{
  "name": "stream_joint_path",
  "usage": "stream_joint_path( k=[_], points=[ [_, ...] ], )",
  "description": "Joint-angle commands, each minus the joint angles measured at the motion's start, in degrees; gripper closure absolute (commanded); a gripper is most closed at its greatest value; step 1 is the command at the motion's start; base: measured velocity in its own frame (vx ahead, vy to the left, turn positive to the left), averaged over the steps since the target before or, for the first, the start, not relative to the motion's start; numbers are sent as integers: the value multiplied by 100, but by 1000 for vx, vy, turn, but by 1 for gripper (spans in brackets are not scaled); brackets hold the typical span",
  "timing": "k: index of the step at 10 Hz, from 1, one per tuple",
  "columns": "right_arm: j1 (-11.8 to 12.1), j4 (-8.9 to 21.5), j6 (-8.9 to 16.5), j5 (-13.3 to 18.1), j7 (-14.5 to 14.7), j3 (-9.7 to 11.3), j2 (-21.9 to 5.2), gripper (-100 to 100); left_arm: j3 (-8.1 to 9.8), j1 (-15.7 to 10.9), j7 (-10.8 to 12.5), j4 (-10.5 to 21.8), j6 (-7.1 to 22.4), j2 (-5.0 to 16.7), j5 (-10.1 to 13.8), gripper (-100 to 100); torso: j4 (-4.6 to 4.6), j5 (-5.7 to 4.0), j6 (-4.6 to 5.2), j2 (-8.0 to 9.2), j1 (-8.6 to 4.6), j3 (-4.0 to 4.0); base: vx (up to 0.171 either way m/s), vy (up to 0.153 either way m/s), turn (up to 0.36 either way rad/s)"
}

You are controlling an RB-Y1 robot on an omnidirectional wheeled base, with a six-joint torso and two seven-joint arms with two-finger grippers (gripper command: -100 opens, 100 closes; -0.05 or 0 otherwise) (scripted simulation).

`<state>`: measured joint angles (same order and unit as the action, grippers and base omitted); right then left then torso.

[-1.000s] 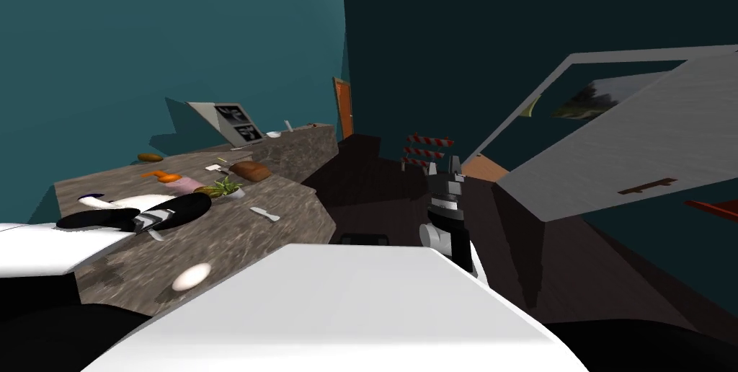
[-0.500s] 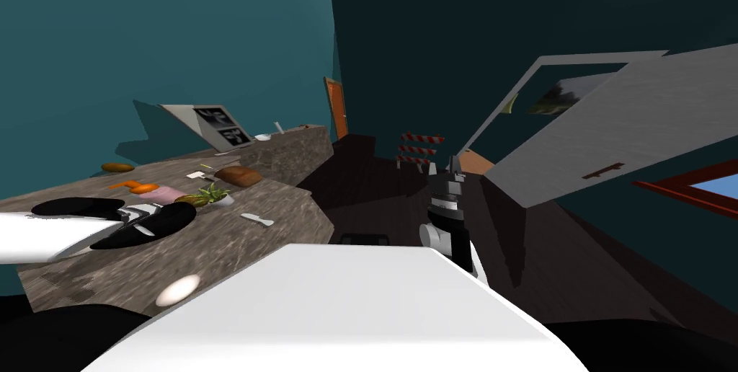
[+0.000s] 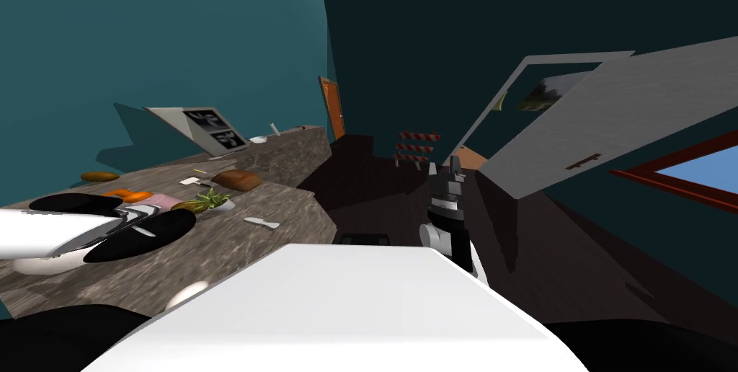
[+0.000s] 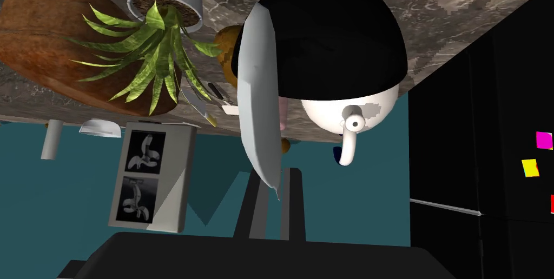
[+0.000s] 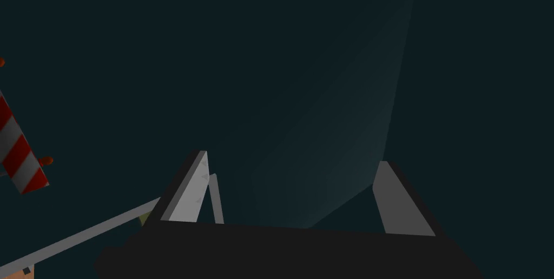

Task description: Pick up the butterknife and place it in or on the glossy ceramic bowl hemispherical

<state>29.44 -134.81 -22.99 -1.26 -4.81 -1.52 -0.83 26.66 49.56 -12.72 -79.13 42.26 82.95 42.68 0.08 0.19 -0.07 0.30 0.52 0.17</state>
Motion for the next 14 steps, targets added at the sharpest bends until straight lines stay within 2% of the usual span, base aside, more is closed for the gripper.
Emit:
stream_joint_path(
  k=[1, 2, 6, 8, 9, 10, 14],
  points=[
    [0, 0, 0, 0, 0, 0, 0, 0, -39, 51, 20, 16, 54, 62, 165, 100, 0, 0, 0, 0, 0, 0, -35, 128, -80],
    [0, 0, 0, 0, 0, 0, 0, 0, -100, 109, 47, 32, 120, 143, 364, 100, 1, 2, -3, 2, 7, 2, -42, 188, -115],
    [0, 0, 0, 0, 0, -1, -1, 0, -257, 247, 119, 55, 267, 313, 800, 100, 2, 13, -8, 2, 33, 2, -43, 186, -112],
    [0, 0, 0, 0, 0, -1, -1, 0, -334, 304, 151, 53, 322, 372, 966, 100, 3, 16, -7, 5, 37, 4, -44, 160, -82],
    [0, 0, 0, 0, 0, -1, 0, 0, -333, 253, 120, 93, 283, 364, 926, 100, 2, 15, -6, 5, 31, 4, -22, 70, -23],
    [1, 0, 0, 0, 0, 0, 0, 0, -341, 251, 123, 99, 288, 371, 940, -100, 1, 11, -8, -2, 2, 0, -4, 15, 2],
    [1, 0, 0, 0, 0, 1, 1, 0, -340, 251, 123, 100, 288, 369, 938, -100, -2, 0, -7, -13, -36, -7, 0, 2, 0]
  ],
)
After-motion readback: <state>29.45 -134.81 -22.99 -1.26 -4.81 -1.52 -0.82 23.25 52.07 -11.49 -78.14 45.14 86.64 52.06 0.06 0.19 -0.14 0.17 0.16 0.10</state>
